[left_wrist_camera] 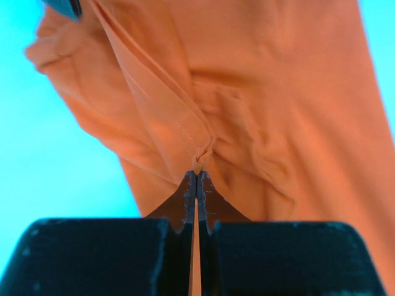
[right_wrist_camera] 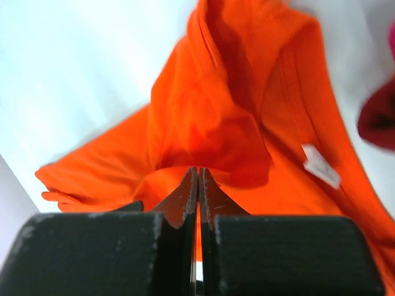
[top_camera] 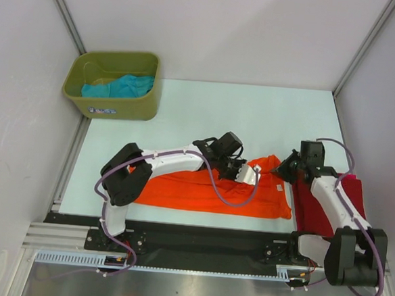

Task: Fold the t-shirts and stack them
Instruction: Fold the tshirt

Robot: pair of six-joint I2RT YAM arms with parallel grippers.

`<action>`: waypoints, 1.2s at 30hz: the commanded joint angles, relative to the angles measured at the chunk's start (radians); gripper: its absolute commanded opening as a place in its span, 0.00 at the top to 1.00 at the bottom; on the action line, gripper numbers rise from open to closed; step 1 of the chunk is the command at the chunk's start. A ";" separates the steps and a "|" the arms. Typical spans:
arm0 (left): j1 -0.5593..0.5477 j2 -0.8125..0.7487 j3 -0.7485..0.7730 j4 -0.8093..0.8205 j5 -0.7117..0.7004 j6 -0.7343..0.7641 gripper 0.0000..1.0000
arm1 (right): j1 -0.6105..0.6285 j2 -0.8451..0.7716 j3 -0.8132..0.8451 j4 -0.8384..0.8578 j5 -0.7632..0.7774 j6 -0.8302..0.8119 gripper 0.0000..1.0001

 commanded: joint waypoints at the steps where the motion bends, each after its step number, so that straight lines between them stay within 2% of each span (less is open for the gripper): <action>1: 0.004 -0.067 0.004 -0.118 0.131 0.022 1.00 | 0.006 -0.118 -0.046 -0.155 0.039 0.009 1.00; 7: 0.028 -0.099 -0.005 -0.194 0.208 0.071 1.00 | 0.038 -0.266 -0.081 -0.320 0.078 0.045 1.00; 18: 0.033 -0.118 -0.063 -0.258 0.277 0.140 1.00 | 0.095 -0.395 -0.187 -0.416 0.098 0.118 1.00; 33: 0.032 -0.093 -0.114 -0.228 0.283 0.195 1.00 | 0.155 -0.358 -0.247 -0.391 0.125 0.124 1.00; 35: 0.032 -0.092 -0.116 -0.220 0.286 0.200 1.00 | 0.156 -0.352 -0.248 -0.384 0.130 0.125 0.99; 36: 0.032 -0.089 -0.119 -0.218 0.286 0.209 1.00 | 0.158 -0.349 -0.250 -0.384 0.128 0.122 0.95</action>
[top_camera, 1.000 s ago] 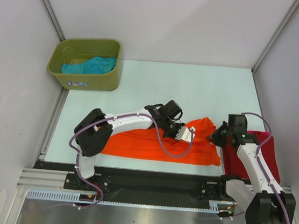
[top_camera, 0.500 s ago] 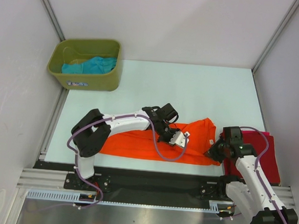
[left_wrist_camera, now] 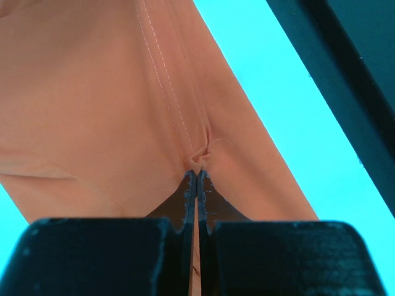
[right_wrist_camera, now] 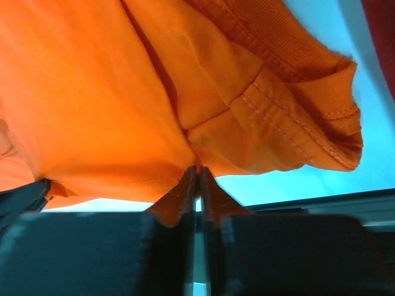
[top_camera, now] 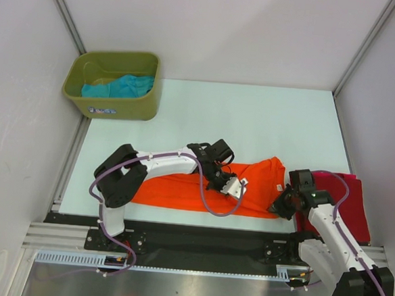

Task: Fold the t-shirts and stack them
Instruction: Fold the tshirt

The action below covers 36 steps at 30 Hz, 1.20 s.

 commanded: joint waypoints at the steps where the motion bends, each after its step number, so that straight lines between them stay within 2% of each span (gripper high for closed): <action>1: 0.006 -0.025 -0.015 -0.003 0.041 0.050 1.00 | 0.005 0.007 -0.001 -0.007 0.044 0.004 0.89; 2: 0.006 -0.024 -0.015 -0.002 0.039 0.057 0.97 | 0.005 0.011 0.005 -0.014 0.045 0.004 0.79; 3: 0.006 -0.025 -0.016 -0.008 0.038 0.072 0.78 | 0.005 0.011 0.012 -0.023 0.051 0.002 0.60; 6: 0.007 -0.028 0.008 -0.043 0.039 0.081 0.39 | 0.005 -0.007 0.074 -0.058 0.109 -0.002 0.43; 8: 0.009 -0.036 0.042 -0.103 0.046 0.061 0.31 | 0.005 -0.015 0.134 -0.041 0.131 -0.024 0.44; 11: 0.027 -0.065 0.120 -0.194 0.066 0.005 0.28 | -0.005 0.011 0.204 0.063 0.180 -0.076 0.50; 12: 0.050 -0.076 0.149 -0.212 0.062 -0.049 0.28 | -0.015 0.067 0.219 0.093 0.183 -0.093 0.56; 15: 0.129 -0.122 0.142 -0.160 -0.078 -0.273 0.30 | -0.087 0.208 0.266 0.238 0.148 -0.182 0.67; 16: 0.154 -0.132 0.126 -0.119 -0.214 -0.320 0.32 | -0.099 0.252 0.278 0.265 0.148 -0.198 0.67; 17: 0.180 -0.157 0.108 -0.098 -0.279 -0.392 0.36 | -0.126 0.290 0.290 0.325 0.117 -0.235 0.66; 20: 0.281 -0.223 -0.001 -0.014 -0.461 -0.443 0.41 | -0.143 0.440 0.354 0.403 0.087 -0.266 0.60; 23: 0.364 -0.273 -0.105 0.057 -0.565 -0.473 0.37 | -0.145 0.566 0.417 0.439 0.054 -0.306 0.57; 25: 0.415 -0.284 -0.180 0.133 -0.621 -0.480 0.35 | -0.147 0.614 0.430 0.460 0.083 -0.323 0.57; 28: 0.490 -0.275 -0.242 0.199 -0.668 -0.502 0.34 | -0.153 0.646 0.422 0.509 0.045 -0.334 0.58; 32: 0.556 -0.257 -0.295 0.279 -0.704 -0.514 0.34 | -0.157 0.712 0.419 0.522 0.070 -0.321 0.67; 36: 0.617 -0.225 -0.315 0.322 -0.728 -0.535 0.34 | -0.157 0.731 0.408 0.540 0.085 -0.305 1.00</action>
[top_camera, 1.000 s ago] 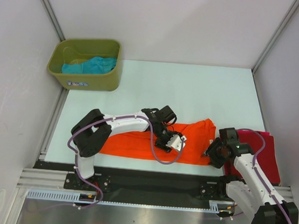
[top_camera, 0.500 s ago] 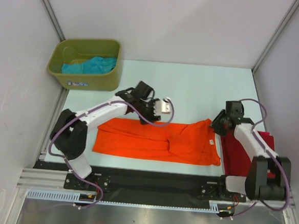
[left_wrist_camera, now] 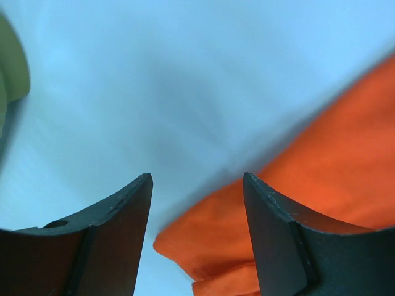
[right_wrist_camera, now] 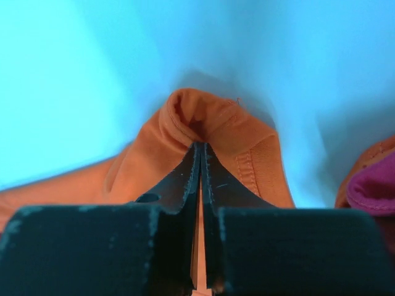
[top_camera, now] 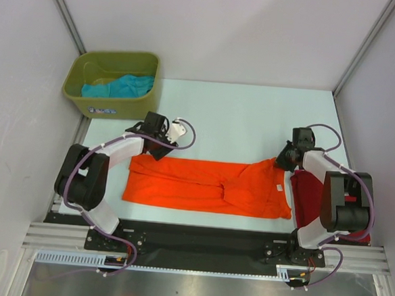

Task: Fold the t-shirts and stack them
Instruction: Fold the tshirt

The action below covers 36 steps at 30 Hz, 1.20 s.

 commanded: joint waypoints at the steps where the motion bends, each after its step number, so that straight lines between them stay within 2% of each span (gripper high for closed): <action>1: 0.040 0.029 -0.024 0.113 -0.060 -0.051 0.34 | -0.008 0.005 0.013 0.043 0.027 0.010 1.00; 7: 0.048 0.084 -0.045 0.098 -0.050 -0.109 0.35 | -0.013 -0.051 0.009 0.005 0.100 0.019 1.00; 11: 0.052 0.094 -0.033 0.099 -0.050 -0.109 0.35 | -0.016 -0.059 -0.005 0.006 0.044 0.008 1.00; 12: 0.052 0.091 -0.031 0.093 -0.048 -0.106 0.35 | -0.018 -0.061 -0.009 0.021 0.013 -0.027 0.96; 13: 0.054 0.086 -0.028 0.092 -0.044 -0.099 0.35 | -0.015 -0.064 -0.010 0.061 -0.025 -0.048 0.84; 14: 0.054 0.081 -0.028 0.092 -0.034 -0.094 0.34 | -0.016 -0.062 -0.008 0.077 -0.088 -0.068 0.61; 15: 0.054 0.075 -0.027 0.086 -0.028 -0.088 0.34 | -0.016 -0.058 -0.003 0.081 -0.094 -0.082 0.56; 17: 0.054 0.072 -0.018 0.082 -0.024 -0.069 0.33 | -0.018 -0.039 0.003 0.078 -0.079 -0.087 0.53; 21: 0.054 0.097 0.001 0.052 -0.016 -0.068 0.34 | -0.016 0.005 0.004 0.109 -0.093 -0.084 0.57; 22: 0.054 0.097 0.001 0.050 -0.013 -0.072 0.34 | -0.018 0.019 0.007 0.112 -0.088 -0.079 0.60; 23: 0.054 0.095 0.001 0.049 -0.013 -0.076 0.35 | -0.016 0.036 0.012 0.115 -0.084 -0.078 0.67; 26: 0.054 0.097 0.004 0.035 -0.007 -0.080 0.41 | -0.041 0.050 0.017 0.123 -0.093 -0.071 0.74; 34: 0.054 0.103 -0.004 0.023 -0.005 -0.088 0.46 | -0.041 0.076 0.018 0.120 -0.052 -0.091 0.73; 36: 0.054 0.106 -0.002 0.021 -0.005 -0.091 0.48 | -0.041 0.087 0.021 0.115 -0.048 -0.099 0.83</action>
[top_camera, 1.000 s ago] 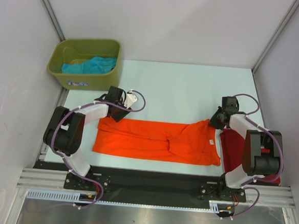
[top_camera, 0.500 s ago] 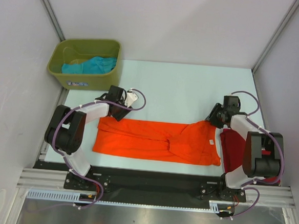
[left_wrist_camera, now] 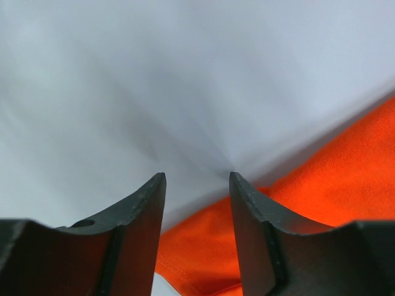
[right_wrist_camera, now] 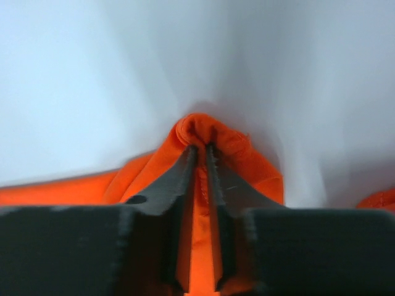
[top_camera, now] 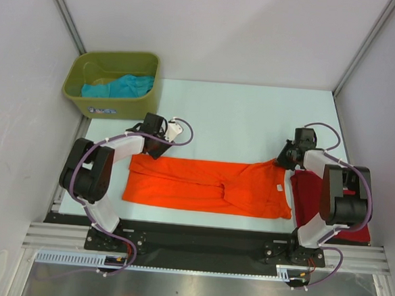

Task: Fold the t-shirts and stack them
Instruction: Fold the tshirt

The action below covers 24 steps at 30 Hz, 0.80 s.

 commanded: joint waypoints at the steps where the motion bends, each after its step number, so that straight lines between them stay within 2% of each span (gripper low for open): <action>1: 0.007 0.027 0.012 -0.056 0.013 -0.018 0.50 | -0.004 0.029 0.028 0.013 0.020 -0.024 0.89; 2: 0.007 0.029 0.015 -0.059 0.010 -0.022 0.51 | -0.004 0.028 0.028 0.012 0.024 -0.024 1.00; 11: 0.007 0.063 0.049 -0.105 -0.019 -0.077 0.73 | -0.007 -0.093 0.039 -0.062 0.141 0.011 1.00; 14: 0.007 0.072 0.060 -0.111 -0.028 -0.087 0.87 | -0.008 -0.104 0.028 -0.068 0.141 0.034 1.00; 15: 0.007 0.075 0.061 -0.111 -0.033 -0.094 1.00 | -0.008 -0.101 0.027 -0.066 0.138 0.037 1.00; 24: 0.024 0.067 0.055 -0.088 -0.067 -0.093 1.00 | -0.025 -0.018 0.043 -0.059 0.162 0.043 1.00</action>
